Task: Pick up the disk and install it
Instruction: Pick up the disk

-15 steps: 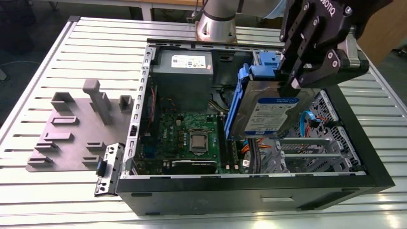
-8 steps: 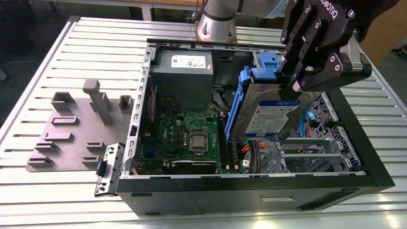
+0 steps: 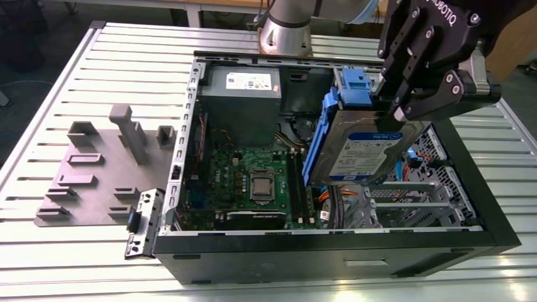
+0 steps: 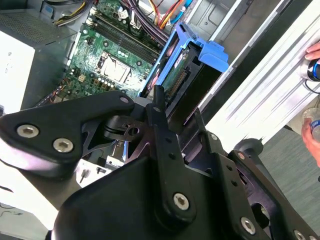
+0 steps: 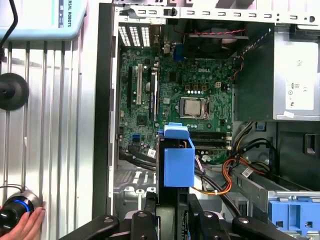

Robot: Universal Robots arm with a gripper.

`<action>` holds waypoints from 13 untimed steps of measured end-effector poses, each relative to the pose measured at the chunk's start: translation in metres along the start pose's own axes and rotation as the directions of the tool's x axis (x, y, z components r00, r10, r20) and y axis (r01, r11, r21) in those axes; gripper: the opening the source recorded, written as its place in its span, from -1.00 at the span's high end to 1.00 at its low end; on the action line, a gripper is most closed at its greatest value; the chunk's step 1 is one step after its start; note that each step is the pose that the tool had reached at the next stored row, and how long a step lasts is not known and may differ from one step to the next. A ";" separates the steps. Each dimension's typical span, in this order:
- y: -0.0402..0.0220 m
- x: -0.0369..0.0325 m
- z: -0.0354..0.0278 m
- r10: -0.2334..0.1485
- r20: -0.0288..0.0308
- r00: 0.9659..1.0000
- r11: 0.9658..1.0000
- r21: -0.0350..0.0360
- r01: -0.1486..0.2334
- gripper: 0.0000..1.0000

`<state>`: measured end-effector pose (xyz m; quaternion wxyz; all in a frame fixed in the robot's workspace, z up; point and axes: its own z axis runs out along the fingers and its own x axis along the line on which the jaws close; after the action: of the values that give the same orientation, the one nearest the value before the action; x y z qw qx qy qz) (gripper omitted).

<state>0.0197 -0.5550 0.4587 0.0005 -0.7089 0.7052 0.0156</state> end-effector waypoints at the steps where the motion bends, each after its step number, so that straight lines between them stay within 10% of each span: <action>1: -0.0001 0.0000 -0.0006 0.000 0.000 1.000 1.000 0.000 0.000 0.30; 7: -0.0021 -0.0001 -0.0043 0.000 0.000 1.000 1.000 -0.001 0.000 0.30; 13: -0.0172 0.0005 -0.0046 0.000 0.000 1.000 1.000 -0.008 0.000 0.30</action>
<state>0.0370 -0.5555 0.4629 -0.0022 -0.7089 0.7051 0.0184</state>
